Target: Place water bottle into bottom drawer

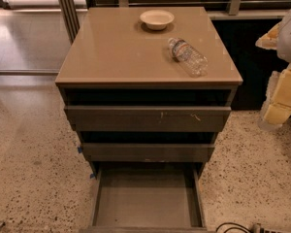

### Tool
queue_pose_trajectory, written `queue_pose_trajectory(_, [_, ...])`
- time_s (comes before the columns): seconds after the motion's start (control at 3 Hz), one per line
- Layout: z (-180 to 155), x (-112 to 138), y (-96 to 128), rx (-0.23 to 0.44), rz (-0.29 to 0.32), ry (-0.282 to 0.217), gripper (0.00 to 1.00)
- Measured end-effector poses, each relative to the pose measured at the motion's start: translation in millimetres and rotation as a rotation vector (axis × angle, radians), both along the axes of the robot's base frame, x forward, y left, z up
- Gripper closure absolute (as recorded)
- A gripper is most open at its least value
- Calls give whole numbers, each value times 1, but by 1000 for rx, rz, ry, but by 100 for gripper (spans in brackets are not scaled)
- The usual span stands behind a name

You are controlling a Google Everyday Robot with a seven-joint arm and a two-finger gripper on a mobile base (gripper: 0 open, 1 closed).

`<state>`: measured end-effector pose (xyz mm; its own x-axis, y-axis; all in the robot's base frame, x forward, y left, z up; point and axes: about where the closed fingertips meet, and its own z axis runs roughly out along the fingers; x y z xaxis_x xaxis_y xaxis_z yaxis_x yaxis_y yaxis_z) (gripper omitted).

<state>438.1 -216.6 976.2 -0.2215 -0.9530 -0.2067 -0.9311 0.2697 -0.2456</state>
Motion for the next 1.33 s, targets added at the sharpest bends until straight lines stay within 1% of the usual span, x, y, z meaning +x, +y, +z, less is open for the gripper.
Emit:
queue_pose_trajectory(0.33, [1, 2, 1, 1, 1, -5, 0])
queue_pose_trajectory(0.67, [-4, 40, 7, -3, 1, -19, 0])
queue_pose_trajectory(1.0, [-13, 101, 15, -4, 2, -43, 0])
queue_pose_trajectory(1.33, [-24, 185, 27, 24, -10, -46, 0])
